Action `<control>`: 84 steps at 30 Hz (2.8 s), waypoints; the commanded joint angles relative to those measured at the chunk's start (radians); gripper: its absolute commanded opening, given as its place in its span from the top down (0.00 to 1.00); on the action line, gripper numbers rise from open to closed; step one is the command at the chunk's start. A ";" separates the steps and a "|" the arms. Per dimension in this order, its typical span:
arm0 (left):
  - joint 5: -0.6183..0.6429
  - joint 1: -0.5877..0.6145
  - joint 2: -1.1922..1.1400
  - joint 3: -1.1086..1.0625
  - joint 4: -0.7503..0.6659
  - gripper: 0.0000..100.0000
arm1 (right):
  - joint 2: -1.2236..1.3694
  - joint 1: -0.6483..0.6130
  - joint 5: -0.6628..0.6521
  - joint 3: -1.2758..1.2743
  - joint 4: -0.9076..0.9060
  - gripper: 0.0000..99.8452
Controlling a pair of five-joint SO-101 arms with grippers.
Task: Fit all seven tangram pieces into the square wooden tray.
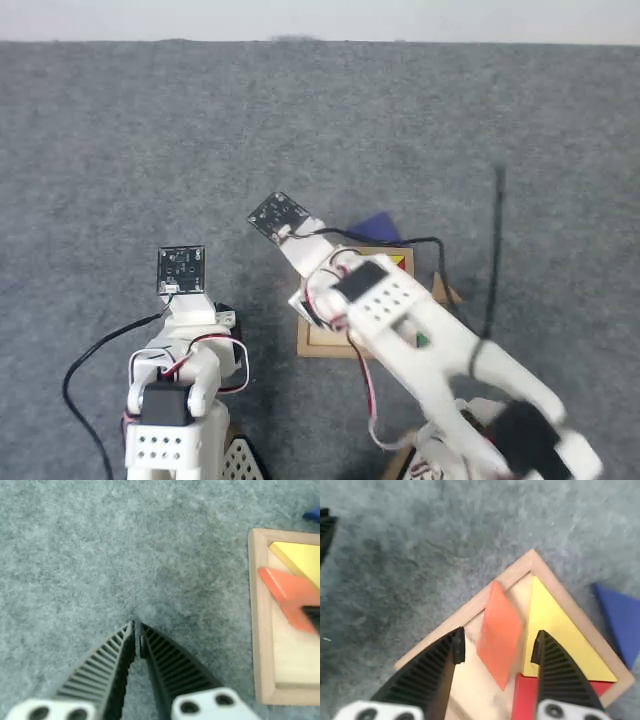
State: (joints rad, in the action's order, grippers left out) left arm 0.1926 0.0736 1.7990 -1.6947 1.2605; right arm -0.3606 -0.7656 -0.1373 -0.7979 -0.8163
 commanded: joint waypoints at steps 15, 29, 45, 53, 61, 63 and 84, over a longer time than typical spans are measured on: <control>-0.009 0.006 0.020 0.012 0.002 0.99 | 0.050 0.140 -0.066 -0.103 0.102 0.87; -0.009 0.006 0.020 0.012 0.002 0.99 | 0.071 0.084 -0.071 -0.066 0.094 0.87; -0.009 0.006 0.020 0.012 0.002 0.99 | 0.093 0.090 -0.049 -0.029 0.002 0.88; -0.009 0.006 0.020 0.012 0.002 0.99 | 0.094 0.071 -0.031 -0.023 -0.005 0.88; -0.009 0.006 0.020 0.012 0.002 0.99 | 0.093 -0.008 -0.034 -0.063 0.077 0.87; -0.009 0.006 0.020 0.012 0.002 0.99 | 0.093 -0.008 -0.034 -0.063 0.082 0.87; -0.009 0.006 0.020 0.012 0.002 0.99 | 0.205 0.047 -0.037 -0.021 0.133 0.87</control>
State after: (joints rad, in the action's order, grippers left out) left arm 0.1926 0.0736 1.7990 -1.6947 1.2605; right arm -0.1933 -0.7319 -0.1803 -0.8715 -0.7089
